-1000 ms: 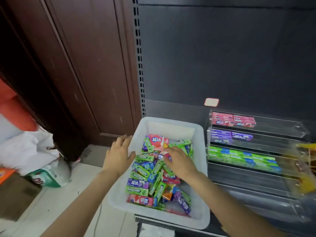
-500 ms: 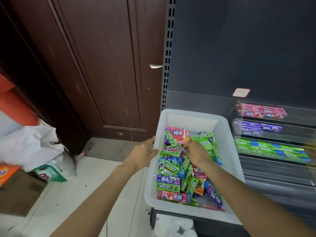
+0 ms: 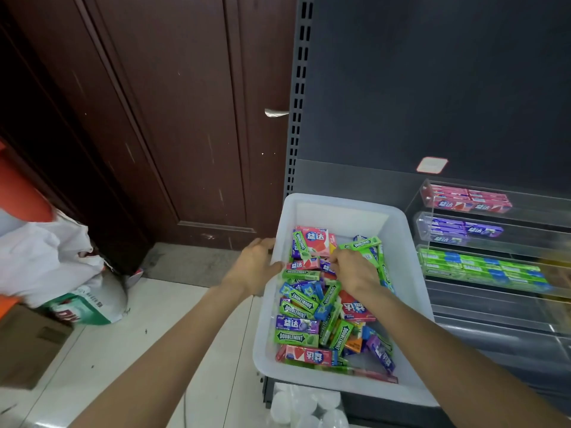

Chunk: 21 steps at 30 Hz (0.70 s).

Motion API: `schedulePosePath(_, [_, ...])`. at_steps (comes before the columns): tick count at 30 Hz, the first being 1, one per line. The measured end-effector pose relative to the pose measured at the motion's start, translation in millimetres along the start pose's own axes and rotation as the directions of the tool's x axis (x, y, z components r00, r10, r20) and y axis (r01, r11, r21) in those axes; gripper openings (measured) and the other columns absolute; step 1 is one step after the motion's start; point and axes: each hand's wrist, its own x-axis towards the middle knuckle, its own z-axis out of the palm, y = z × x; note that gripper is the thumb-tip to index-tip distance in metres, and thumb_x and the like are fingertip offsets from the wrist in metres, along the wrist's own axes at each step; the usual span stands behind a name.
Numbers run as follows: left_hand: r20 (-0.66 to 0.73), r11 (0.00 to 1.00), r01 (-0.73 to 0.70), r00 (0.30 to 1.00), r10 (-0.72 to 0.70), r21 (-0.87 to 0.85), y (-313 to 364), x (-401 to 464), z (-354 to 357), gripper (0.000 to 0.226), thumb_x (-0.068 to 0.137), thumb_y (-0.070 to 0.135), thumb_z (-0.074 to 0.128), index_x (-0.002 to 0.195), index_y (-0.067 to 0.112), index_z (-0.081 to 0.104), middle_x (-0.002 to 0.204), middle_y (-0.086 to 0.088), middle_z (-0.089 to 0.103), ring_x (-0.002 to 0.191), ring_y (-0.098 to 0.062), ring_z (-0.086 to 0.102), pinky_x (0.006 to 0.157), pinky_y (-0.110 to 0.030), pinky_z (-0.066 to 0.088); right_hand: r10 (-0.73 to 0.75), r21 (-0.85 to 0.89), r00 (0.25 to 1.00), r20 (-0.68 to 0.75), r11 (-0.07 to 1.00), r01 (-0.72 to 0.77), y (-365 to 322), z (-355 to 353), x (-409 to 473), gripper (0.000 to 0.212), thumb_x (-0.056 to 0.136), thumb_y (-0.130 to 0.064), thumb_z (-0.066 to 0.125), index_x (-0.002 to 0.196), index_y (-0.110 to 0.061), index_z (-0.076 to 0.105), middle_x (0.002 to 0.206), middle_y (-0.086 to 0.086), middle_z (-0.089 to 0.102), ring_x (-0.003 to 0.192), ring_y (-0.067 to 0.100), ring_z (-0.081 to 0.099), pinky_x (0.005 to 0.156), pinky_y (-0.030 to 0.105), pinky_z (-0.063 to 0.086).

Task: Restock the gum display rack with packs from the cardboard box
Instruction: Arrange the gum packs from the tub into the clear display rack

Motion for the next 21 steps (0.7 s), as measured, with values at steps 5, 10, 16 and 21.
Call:
schedulePosePath(5, [-0.161,0.999,-0.048,0.986,0.05,0.011,7,8,5,0.047,0.094,0.022,0.054,0.138,0.012,0.042,0.139,-0.005,0.044,0.13,-0.021,0.037,0.105,-0.027,0.032,-0.093,0.399,0.991,-0.097,0.908,0.124,-5,-17,-2,0.021,0.095,-0.015,0.053,0.112,-0.011,0.064,0.107,0.004,0.067,0.086,0.013,0.061,0.081,0.028,0.05])
schedulePosePath(10, [-0.18,0.957,-0.218,0.966,0.184,-0.193,28,14,5,0.031,0.09,0.015,0.061,0.12,0.013,0.06,0.106,-0.003,0.065,0.089,-0.006,0.057,0.073,-0.003,0.039,-0.207,0.559,0.955,-0.213,0.776,0.293,-24,-28,0,0.017,0.089,-0.011,0.061,0.105,-0.008,0.068,0.101,0.005,0.068,0.084,0.01,0.061,0.073,0.005,0.042])
schedulePosePath(16, [-0.34,0.888,-0.07,0.935,-0.1,-0.455,7,22,-10,0.003,0.089,0.016,0.061,0.087,0.017,0.061,0.078,0.004,0.066,0.07,-0.002,0.061,0.059,-0.006,0.042,-0.129,0.599,0.969,-0.209,0.767,0.231,-31,-26,19,0.018,0.092,-0.017,0.058,0.106,-0.01,0.066,0.099,-0.001,0.068,0.083,0.004,0.059,0.076,0.014,0.048])
schedulePosePath(21, [-0.341,0.731,-0.027,0.896,-0.285,-0.682,-17,19,-23,0.013,0.091,0.015,0.058,0.081,0.021,0.059,0.077,0.0,0.069,0.066,-0.002,0.068,0.07,-0.025,0.053,-0.03,0.29,1.0,-0.004,0.957,0.03,-36,-2,46,0.033,0.089,-0.026,0.061,0.12,-0.015,0.057,0.113,0.007,0.064,0.104,0.024,0.06,0.085,0.035,0.05])
